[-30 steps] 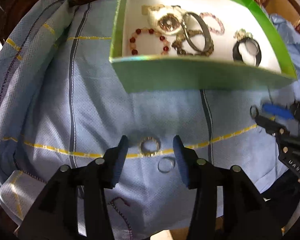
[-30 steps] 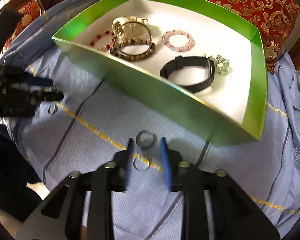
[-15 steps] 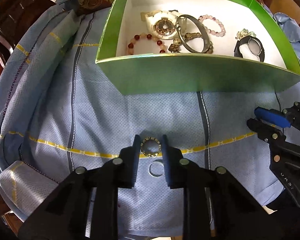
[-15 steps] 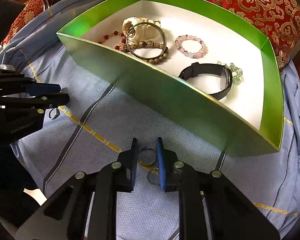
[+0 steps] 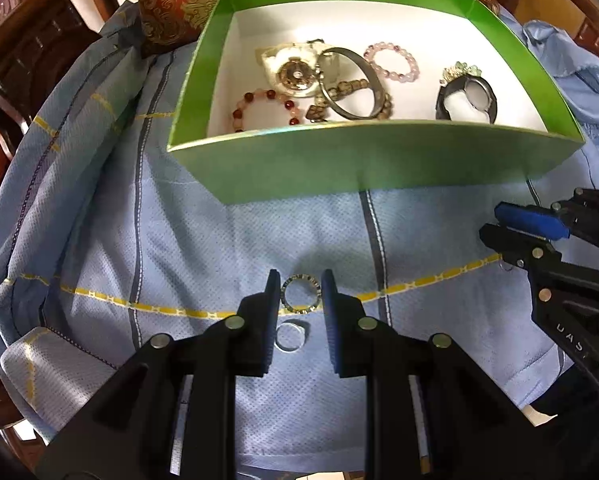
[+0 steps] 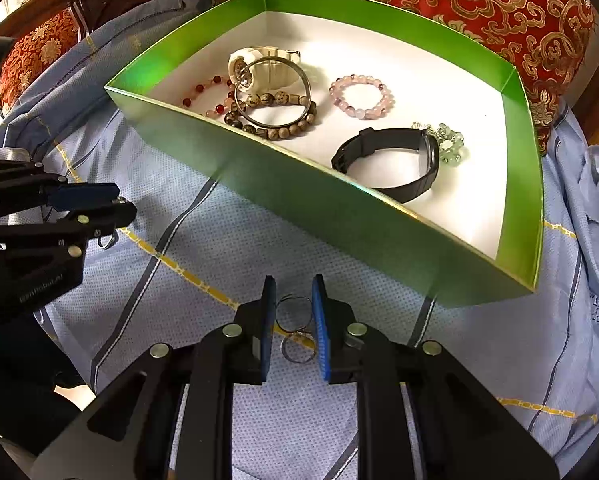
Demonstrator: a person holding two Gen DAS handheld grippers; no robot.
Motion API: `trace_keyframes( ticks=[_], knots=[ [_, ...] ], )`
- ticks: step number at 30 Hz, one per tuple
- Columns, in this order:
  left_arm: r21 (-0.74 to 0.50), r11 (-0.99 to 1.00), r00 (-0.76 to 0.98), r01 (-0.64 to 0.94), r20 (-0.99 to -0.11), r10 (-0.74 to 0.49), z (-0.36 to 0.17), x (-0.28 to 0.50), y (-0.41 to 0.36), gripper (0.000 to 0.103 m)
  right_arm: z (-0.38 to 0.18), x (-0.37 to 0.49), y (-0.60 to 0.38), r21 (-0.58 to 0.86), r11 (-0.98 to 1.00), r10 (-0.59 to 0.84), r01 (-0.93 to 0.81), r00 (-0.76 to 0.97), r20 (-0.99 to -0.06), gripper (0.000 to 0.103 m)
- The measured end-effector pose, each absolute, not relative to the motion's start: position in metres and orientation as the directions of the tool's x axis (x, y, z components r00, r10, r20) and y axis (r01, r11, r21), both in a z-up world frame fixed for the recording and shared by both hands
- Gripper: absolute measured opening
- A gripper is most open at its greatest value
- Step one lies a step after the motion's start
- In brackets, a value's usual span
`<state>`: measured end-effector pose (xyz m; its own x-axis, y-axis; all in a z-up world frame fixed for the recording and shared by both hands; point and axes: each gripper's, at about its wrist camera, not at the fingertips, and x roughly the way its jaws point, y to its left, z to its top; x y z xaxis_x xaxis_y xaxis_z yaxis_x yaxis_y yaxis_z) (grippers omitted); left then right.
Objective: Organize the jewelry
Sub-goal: 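Lift both rings over the box, lower them in and open both tools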
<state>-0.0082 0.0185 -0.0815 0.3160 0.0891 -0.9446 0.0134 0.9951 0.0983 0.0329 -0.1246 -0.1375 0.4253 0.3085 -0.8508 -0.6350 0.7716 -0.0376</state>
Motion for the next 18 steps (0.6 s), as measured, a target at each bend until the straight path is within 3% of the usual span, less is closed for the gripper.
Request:
trace_keyframes(
  ticks=[18],
  knots=[
    [0.13, 0.991, 0.332, 0.037, -0.937, 0.11, -0.086, -0.018, -0.011, 0.021, -0.132, 0.027, -0.13, -0.037, 0.779, 0.314, -0.626, 0.441, -0.841, 0.018]
  ],
)
